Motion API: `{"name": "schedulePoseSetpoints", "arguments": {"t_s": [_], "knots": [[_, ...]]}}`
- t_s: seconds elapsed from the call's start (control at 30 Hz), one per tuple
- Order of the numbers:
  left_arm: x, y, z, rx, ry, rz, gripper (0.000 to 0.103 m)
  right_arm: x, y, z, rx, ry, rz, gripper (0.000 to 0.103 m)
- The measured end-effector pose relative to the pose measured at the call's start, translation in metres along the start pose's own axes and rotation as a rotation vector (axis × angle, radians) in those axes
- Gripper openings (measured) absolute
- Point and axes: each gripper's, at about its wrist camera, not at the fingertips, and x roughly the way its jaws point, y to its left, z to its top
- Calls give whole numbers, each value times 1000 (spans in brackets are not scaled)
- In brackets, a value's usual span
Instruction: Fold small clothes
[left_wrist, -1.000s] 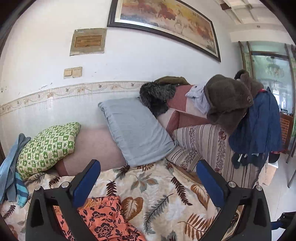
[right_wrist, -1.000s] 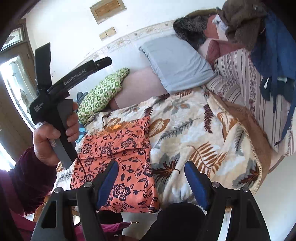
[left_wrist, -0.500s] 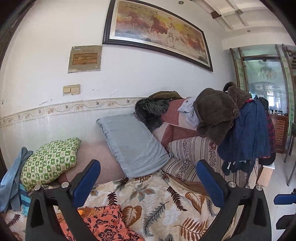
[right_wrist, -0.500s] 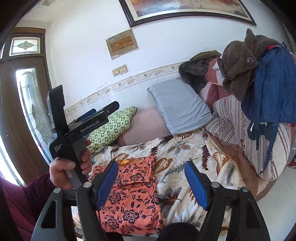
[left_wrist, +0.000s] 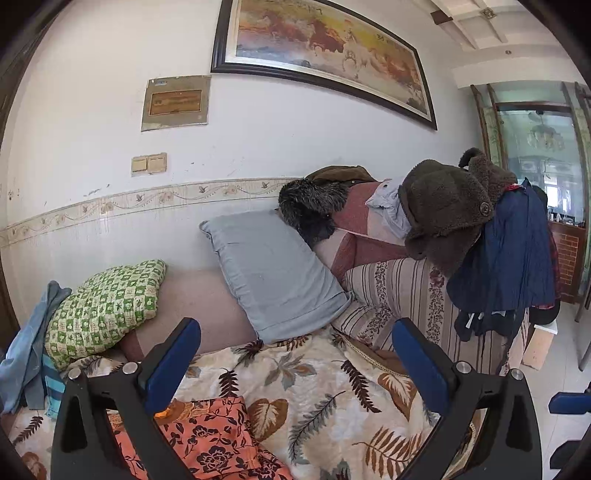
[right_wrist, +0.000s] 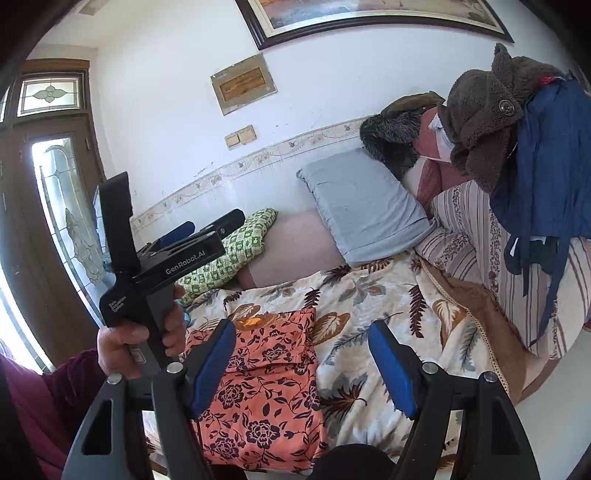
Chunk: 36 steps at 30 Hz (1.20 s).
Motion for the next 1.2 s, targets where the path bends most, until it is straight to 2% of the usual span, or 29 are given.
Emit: {"name": "schedulePoseSetpoints", "arguments": {"t_s": [0.17, 0.37, 0.47, 0.57, 0.73, 0.87, 0.97, 1.07, 1.2], "knots": [[-5, -17, 10, -47, -2, -50, 103, -22, 1, 5, -3, -33, -6, 77], [-31, -25, 10, 28, -49, -56, 103, -29, 7, 6, -22, -54, 13, 77], [-42, -10, 0, 74, -69, 24, 103, -12, 4, 3, 5, -47, 79, 77], [-47, 19, -13, 91, -40, 126, 103, 18, 2, 0, 37, -29, 149, 77], [-55, 82, -34, 38, 60, 313, 103, 82, 16, -8, 85, 57, 291, 77], [-64, 127, -45, -30, 98, 439, 103, 124, 47, -17, 42, 118, 376, 77], [-64, 148, -52, -66, 123, 485, 103, 145, 65, -24, 13, 155, 421, 77], [-63, 164, -68, -95, 155, 499, 103, 166, 72, -33, -32, 190, 406, 77], [-66, 189, -104, -110, 239, 522, 103, 199, 55, -46, 44, 253, 382, 77]]}}
